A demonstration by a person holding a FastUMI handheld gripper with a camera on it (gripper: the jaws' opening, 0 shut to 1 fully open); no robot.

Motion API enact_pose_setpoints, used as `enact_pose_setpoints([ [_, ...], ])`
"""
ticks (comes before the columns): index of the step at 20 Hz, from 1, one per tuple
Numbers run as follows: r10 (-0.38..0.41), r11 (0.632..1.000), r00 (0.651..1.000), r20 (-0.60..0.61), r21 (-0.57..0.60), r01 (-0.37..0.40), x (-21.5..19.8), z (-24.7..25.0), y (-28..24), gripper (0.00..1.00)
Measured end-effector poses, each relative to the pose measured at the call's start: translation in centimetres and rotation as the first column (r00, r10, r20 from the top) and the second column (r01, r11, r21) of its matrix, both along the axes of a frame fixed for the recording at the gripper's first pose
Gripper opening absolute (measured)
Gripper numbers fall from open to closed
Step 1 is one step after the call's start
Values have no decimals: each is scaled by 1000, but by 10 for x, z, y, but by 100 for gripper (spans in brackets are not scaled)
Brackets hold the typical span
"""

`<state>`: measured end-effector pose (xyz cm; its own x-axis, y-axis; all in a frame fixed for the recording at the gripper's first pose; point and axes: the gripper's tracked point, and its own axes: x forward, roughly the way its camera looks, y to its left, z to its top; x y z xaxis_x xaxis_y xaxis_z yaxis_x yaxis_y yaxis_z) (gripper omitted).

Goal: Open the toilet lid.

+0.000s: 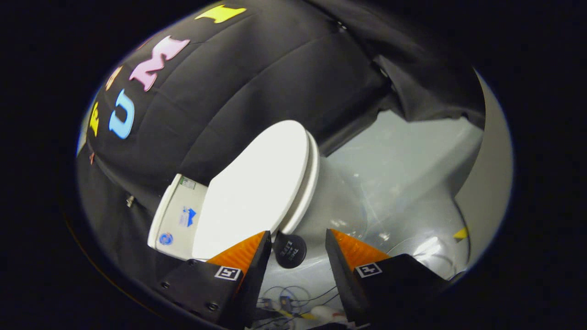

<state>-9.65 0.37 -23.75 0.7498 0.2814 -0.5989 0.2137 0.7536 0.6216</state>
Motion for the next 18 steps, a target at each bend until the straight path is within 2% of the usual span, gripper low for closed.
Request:
enact_pose_setpoints([
  [1, -10, 999, 1000, -13, 37, 11, -1, -3, 1, 75],
  [4, -2, 999, 1000, -30, 49, 3, -1, -13, 7, 75],
  [5, -6, 997, 999, -34, 80, 9, 9, -22, 14, 60],
  [6, -9, 995, 999, -38, 101, 13, 2, -10, 10, 45],
  [9, -20, 992, 999, -27, 125, 23, 3, -12, 8, 45],
  [10, -24, 989, 999, -39, 148, 29, 1, -7, 3, 29],
  [13, -24, 977, 998, -56, 212, 35, 1, -10, 6, 28],
  [17, 9, 966, 999, -49, 259, 4, -6, -5, 8, 28],
  [18, -30, 956, 997, -72, 288, 50, 5, -12, 9, 20],
])
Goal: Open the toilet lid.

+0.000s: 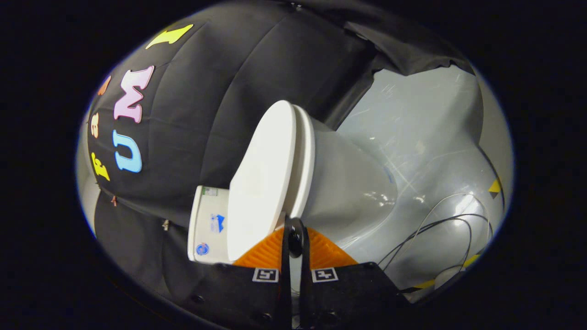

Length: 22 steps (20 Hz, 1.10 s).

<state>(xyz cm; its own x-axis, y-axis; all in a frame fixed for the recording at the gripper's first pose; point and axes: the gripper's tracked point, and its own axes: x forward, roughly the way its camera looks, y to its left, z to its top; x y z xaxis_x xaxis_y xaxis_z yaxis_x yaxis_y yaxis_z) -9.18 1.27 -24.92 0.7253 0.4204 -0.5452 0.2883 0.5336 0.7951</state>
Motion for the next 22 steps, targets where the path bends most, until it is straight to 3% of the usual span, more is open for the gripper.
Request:
enact_pose_setpoints([
  [1, 13, 1000, 1000, -4, 17, -13, -7, 3, -4, 11],
  [6, 26, 999, 999, 28, 40, -27, -8, 4, 0, 11],
  [7, -2, 999, 1000, 19, 53, 1, -7, 6, 0, 11],
  [8, 10, 999, 1000, 22, 50, -11, -9, 6, -3, 5],
  [22, -9, 1000, 1000, 13, -25, 10, -6, 33, 4, 5],
])
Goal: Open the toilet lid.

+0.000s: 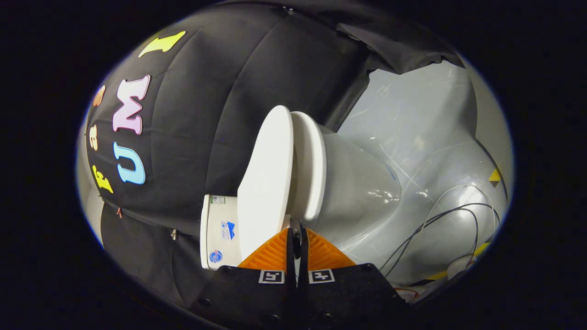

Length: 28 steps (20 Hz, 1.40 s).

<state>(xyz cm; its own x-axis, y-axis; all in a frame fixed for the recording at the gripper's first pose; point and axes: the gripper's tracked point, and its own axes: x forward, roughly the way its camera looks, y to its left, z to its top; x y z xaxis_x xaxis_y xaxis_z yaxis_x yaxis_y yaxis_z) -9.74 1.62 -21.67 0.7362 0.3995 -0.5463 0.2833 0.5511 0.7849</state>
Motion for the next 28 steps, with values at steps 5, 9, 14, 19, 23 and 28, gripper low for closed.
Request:
enact_pose_setpoints([
  [5, 4, 999, 1000, 26, -53, -2, 1, 33, 7, 5],
  [9, 1, 995, 1000, 15, -101, 0, -1, 47, 15, 5],
  [14, 3, 992, 1000, 16, -122, -1, -2, 73, 25, 5],
  [19, 34, 988, 998, 43, -150, -28, -3, 112, 49, 5],
  [23, 69, 982, 996, 60, -181, -58, 0, 147, 79, 5],
  [28, 129, 948, 989, 75, -302, -101, 1, 178, 112, 5],
])
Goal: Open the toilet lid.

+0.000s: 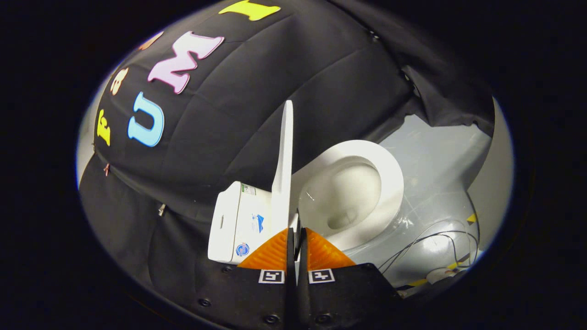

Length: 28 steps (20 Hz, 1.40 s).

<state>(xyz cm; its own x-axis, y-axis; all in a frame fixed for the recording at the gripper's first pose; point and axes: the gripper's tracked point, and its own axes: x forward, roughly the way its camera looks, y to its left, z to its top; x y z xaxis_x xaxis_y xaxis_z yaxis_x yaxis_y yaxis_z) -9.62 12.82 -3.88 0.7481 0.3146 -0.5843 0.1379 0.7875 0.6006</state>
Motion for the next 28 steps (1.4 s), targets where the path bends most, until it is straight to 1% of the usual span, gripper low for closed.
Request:
enact_pose_setpoints([
  [4, 32, 990, 999, 18, -135, -29, 3, 12, 15, 5],
  [8, 66, 985, 997, 27, -162, -61, 3, 27, 36, 5],
  [12, 76, 972, 996, 36, -227, -66, 4, 41, 57, 5],
  [14, 94, 964, 995, 43, -255, -80, 3, 47, 69, 5],
  [24, 109, 950, 993, 44, -300, -91, 4, 67, 108, 5],
  [28, 120, 927, 992, 38, -363, -99, 3, 73, 125, 5],
])
